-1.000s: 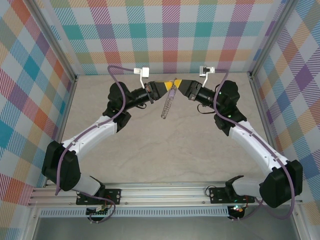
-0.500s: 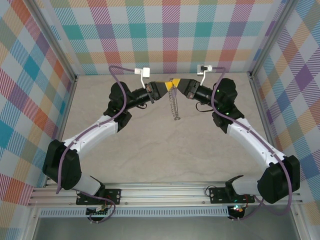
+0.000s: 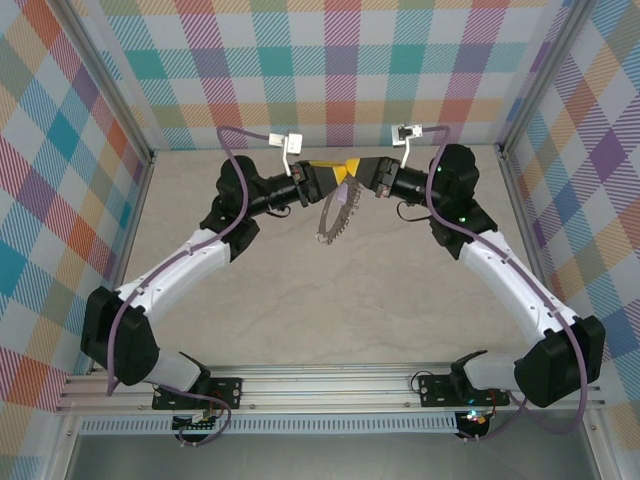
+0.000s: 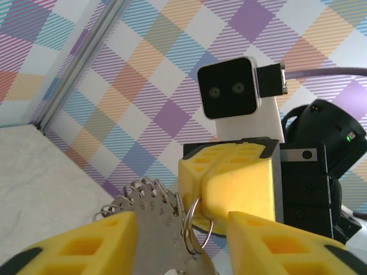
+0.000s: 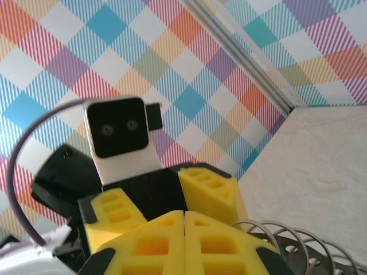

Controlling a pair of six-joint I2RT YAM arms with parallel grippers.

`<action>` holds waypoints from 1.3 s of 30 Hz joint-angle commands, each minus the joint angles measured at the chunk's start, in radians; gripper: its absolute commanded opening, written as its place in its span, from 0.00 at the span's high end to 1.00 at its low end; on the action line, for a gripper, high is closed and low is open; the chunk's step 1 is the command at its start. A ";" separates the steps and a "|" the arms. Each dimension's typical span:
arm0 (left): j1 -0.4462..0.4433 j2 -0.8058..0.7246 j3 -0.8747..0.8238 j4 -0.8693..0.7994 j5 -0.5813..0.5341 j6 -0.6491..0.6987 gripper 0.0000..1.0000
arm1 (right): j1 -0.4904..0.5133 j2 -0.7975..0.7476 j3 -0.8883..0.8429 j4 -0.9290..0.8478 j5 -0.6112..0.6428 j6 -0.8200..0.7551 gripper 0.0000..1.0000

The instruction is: Put the keys on the keyring

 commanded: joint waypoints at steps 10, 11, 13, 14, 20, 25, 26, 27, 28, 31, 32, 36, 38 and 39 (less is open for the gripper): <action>0.069 -0.031 0.194 -0.397 0.145 0.308 0.45 | -0.073 -0.027 0.079 -0.207 -0.201 -0.221 1.00; 0.072 -0.023 0.209 -0.427 0.159 0.333 0.45 | -0.076 -0.025 0.081 -0.217 -0.210 -0.231 1.00; 0.072 -0.001 0.244 -0.492 0.186 0.383 0.49 | -0.081 -0.018 0.083 -0.219 -0.234 -0.240 1.00; 0.072 0.014 0.261 -0.524 0.206 0.405 0.51 | -0.082 -0.012 0.088 -0.224 -0.247 -0.244 1.00; 0.072 0.086 0.333 -0.619 0.296 0.460 0.61 | -0.088 0.018 0.110 -0.232 -0.291 -0.257 1.00; 0.072 0.108 0.338 -0.600 0.317 0.450 0.61 | -0.089 0.035 0.115 -0.225 -0.299 -0.252 1.00; 0.072 0.111 0.338 -0.595 0.319 0.447 0.61 | -0.087 0.036 0.115 -0.222 -0.299 -0.250 1.00; 0.070 0.112 0.338 -0.589 0.321 0.444 0.61 | -0.088 0.038 0.115 -0.217 -0.299 -0.248 1.00; 0.071 0.114 0.338 -0.583 0.324 0.440 0.61 | -0.088 0.040 0.115 -0.216 -0.301 -0.244 1.00; 0.069 0.117 0.338 -0.567 0.327 0.429 0.61 | -0.089 0.048 0.115 -0.204 -0.303 -0.240 1.00; 0.069 0.119 0.338 -0.561 0.328 0.425 0.61 | -0.088 0.050 0.115 -0.202 -0.302 -0.236 1.00; 0.066 0.123 0.338 -0.550 0.334 0.416 0.61 | -0.088 0.056 0.110 -0.183 -0.299 -0.224 1.00; 0.064 0.126 0.338 -0.547 0.337 0.414 0.61 | -0.088 0.058 0.109 -0.177 -0.299 -0.220 1.00; 0.060 0.127 0.338 -0.547 0.338 0.415 0.61 | -0.088 0.059 0.109 -0.174 -0.297 -0.218 1.00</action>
